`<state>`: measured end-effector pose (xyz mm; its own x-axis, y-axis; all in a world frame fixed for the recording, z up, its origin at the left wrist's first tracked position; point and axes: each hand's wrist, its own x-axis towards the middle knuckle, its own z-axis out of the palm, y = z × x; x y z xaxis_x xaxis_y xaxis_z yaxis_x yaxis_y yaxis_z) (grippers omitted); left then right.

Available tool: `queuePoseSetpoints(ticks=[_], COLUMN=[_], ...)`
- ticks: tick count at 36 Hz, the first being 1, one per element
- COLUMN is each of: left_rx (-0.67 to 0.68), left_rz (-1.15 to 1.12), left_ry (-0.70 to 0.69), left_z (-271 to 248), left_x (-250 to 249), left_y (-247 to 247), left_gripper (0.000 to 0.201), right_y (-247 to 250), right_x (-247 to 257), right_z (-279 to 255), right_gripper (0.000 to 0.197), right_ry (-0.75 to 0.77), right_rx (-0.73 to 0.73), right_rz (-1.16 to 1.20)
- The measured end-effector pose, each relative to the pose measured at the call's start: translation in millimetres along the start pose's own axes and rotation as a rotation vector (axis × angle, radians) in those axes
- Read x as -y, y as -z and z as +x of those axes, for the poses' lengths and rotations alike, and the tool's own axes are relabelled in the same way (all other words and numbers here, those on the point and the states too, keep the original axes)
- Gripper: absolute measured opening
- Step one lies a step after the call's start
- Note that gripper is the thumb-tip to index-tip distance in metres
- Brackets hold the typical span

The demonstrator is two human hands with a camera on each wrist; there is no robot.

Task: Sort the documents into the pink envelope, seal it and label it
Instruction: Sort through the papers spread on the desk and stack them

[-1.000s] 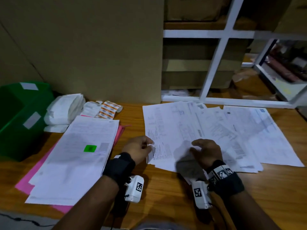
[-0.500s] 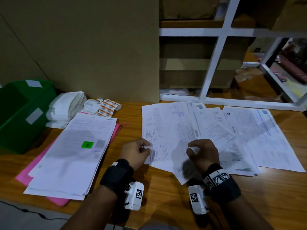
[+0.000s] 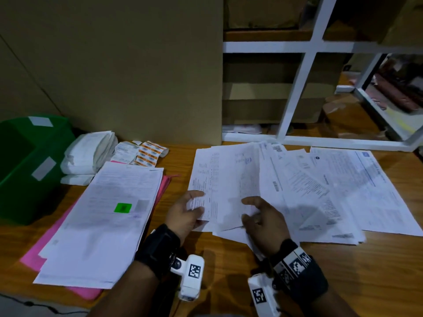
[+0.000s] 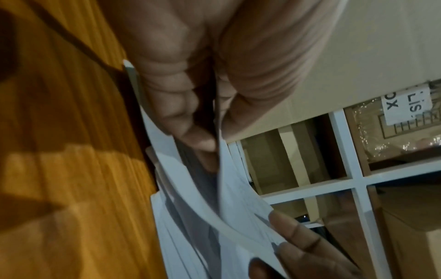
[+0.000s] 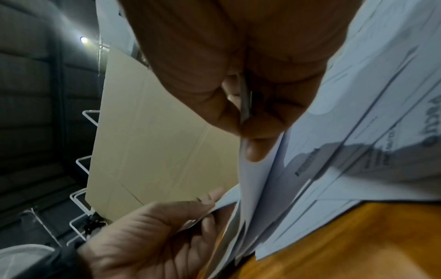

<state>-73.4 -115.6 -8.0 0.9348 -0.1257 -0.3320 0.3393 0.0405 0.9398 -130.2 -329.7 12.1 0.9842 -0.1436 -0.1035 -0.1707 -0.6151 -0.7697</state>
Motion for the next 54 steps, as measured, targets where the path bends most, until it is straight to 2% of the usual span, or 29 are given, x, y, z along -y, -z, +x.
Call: queuePoseSetpoints(ticks=[3,6,10,14,18,20,22,25,29,31,34,36,39,41,45,49,51,54], left_rx=[0.017,0.039,0.144,0.248,0.312,0.341,0.334,0.285,0.110,0.050,-0.015,-0.057,-0.062,-0.038,0.052,0.135,0.092,-0.071], left_rz=[0.082,0.258,0.503,0.649,0.810,0.877,0.950,1.027,1.042,1.002,0.935,0.896,0.831,0.737,0.583,0.490,0.457,0.394], left_ry=[-0.111,-0.251,-0.349,-0.374,-0.470,-0.520,-0.594,-0.712,-0.840,-0.809,-0.733,-0.719,-0.640,-0.535,-0.426,-0.415,-0.427,-0.467], left_z=[-2,-5,-6,-8,-10,-11,-13,-20,-28,-24,-13,-7,-2,-2,-5,-12,-17,-26], left_x=[-11,-27,-49,-73,-91,-96,-98,-92,-70,-58,-46,-39,-29,-22,-20,-26,-25,-19], left_y=[10,27,58,70,67,63,61,64,69,73,77,81,90,98,108,107,111,130], left_gripper=[0.038,0.047,0.048,0.047,0.043,0.050,0.052,0.049,0.047,0.052,0.057,0.056,0.053,0.048,0.034,0.027,0.028,0.029], right_y=[-3,4,15,22,23,21,20,23,21,15,7,5,11,21,43,40,30,10], right_x=[-3,-1,8,41,81,97,107,110,89,74,57,50,43,43,51,62,70,83], right_z=[0,3,8,16,26,34,44,50,40,40,50,58,67,72,78,92,97,101], right_gripper=[0.043,0.033,0.034,0.029,0.021,0.018,0.014,0.015,0.024,0.026,0.024,0.031,0.042,0.041,0.033,0.036,0.034,0.027], right_ry=[0.022,0.016,0.230,0.556,0.842,0.878,0.890,0.907,0.974,0.930,0.780,0.682,0.576,0.536,0.528,0.592,0.658,0.699], right_rx=[-0.102,-0.179,-0.264,-0.182,0.022,0.130,0.177,0.165,0.108,0.123,0.153,0.172,0.181,0.181,0.161,0.200,0.201,0.129], right_rz=[-0.135,-0.127,-0.148,-0.204,-0.395,-0.501,-0.613,-0.722,-0.763,-0.748,-0.731,-0.717,-0.680,-0.615,-0.352,-0.354,-0.391,-0.418])
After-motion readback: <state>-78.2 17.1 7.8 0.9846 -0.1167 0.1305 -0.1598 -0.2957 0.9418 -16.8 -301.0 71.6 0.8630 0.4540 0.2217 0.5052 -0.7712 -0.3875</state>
